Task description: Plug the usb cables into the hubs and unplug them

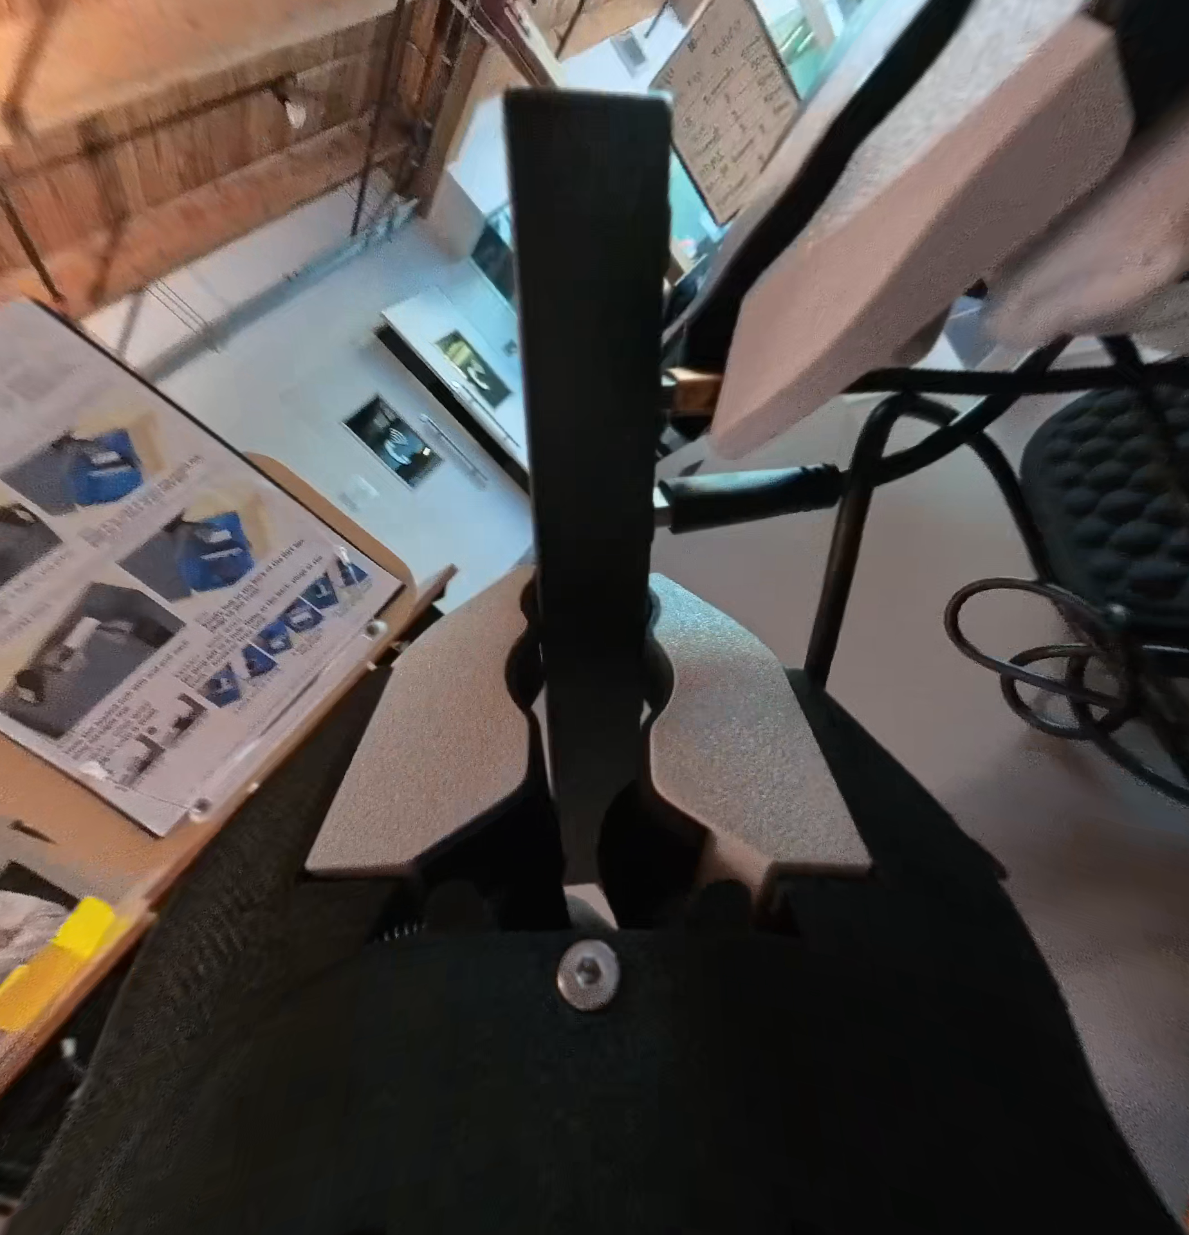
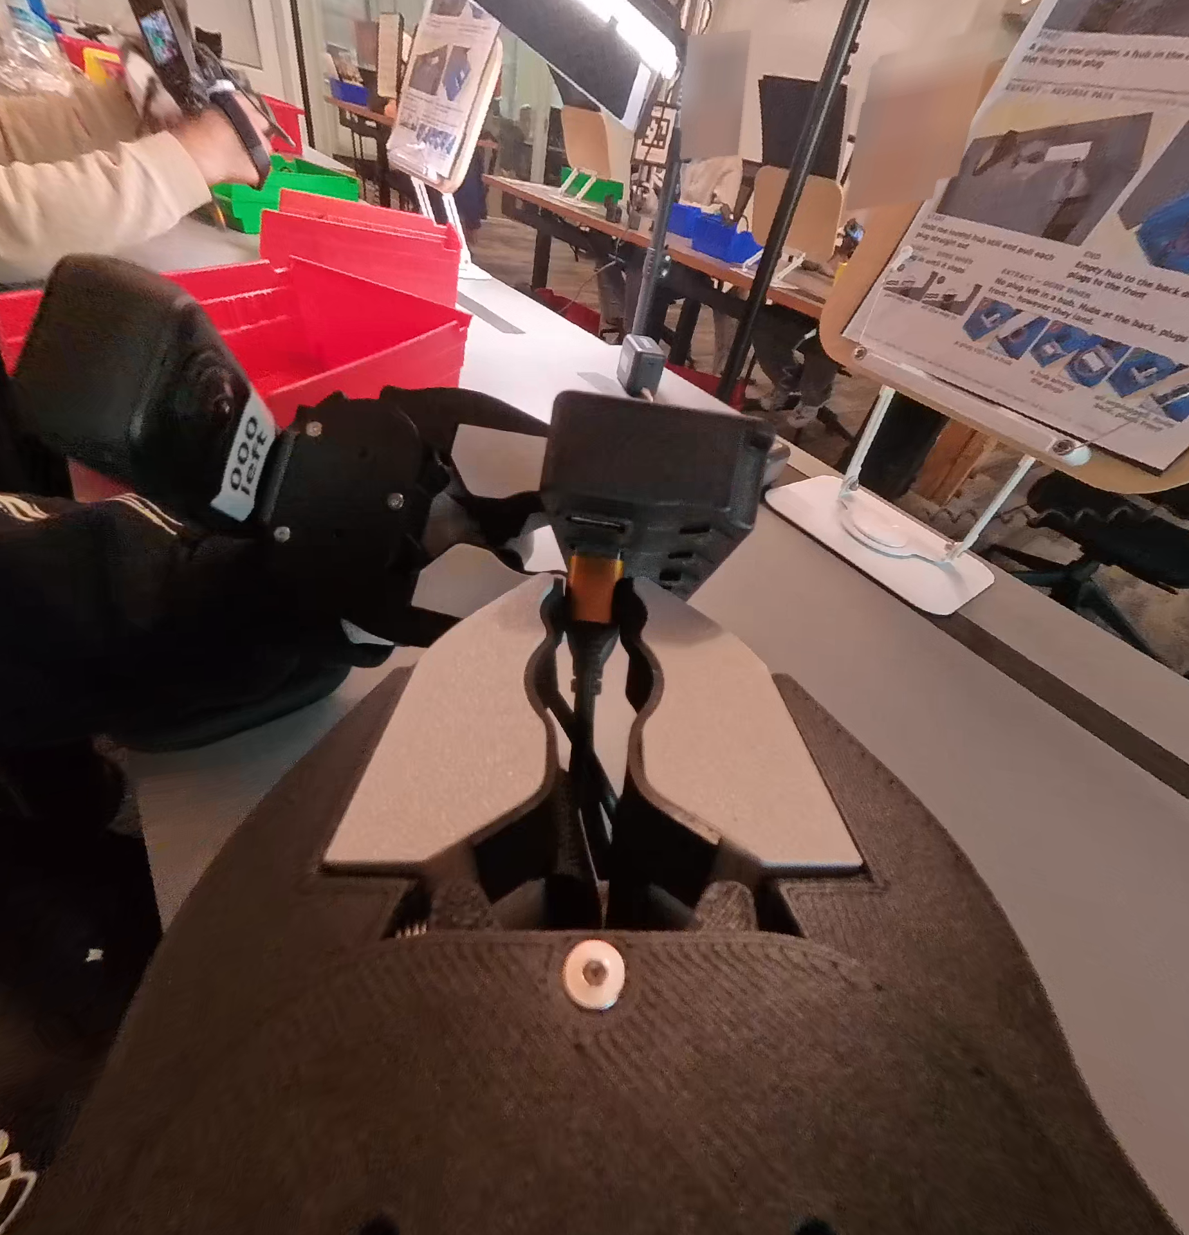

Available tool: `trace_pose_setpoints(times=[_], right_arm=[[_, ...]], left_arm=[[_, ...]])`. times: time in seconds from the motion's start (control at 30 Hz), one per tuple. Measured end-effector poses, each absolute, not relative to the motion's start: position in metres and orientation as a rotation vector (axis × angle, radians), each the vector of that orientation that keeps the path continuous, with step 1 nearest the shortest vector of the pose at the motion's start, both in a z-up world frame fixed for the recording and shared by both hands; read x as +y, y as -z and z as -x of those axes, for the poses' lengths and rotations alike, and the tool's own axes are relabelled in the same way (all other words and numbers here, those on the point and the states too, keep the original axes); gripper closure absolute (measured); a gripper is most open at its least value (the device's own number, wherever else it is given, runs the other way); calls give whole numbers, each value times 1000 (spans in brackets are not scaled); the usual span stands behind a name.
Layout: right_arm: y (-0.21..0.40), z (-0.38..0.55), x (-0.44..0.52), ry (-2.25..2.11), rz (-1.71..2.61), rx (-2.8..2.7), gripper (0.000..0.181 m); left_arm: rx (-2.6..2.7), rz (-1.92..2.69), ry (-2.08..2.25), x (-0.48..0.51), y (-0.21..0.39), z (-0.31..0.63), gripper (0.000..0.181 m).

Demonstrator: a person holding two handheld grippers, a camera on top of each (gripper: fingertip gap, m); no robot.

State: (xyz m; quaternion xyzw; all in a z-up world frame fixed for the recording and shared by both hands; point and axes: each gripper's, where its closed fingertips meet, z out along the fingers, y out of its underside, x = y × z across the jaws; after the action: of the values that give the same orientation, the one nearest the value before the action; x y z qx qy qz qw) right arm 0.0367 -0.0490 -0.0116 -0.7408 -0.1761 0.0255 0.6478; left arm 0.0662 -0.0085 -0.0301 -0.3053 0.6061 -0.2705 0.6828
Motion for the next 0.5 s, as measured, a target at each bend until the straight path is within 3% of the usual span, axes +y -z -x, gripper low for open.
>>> trace_pose_setpoints(times=[0.23, 0.5], right_arm=[[16, -45, -55, -95, 1741, -410, 166], [-108, -86, -152, -484, 1201, -256, 166]], left_arm=[[1134, 1061, 774, 56, 20, -51, 157], [1095, 1132, 803, 84, 28, -40, 156]])
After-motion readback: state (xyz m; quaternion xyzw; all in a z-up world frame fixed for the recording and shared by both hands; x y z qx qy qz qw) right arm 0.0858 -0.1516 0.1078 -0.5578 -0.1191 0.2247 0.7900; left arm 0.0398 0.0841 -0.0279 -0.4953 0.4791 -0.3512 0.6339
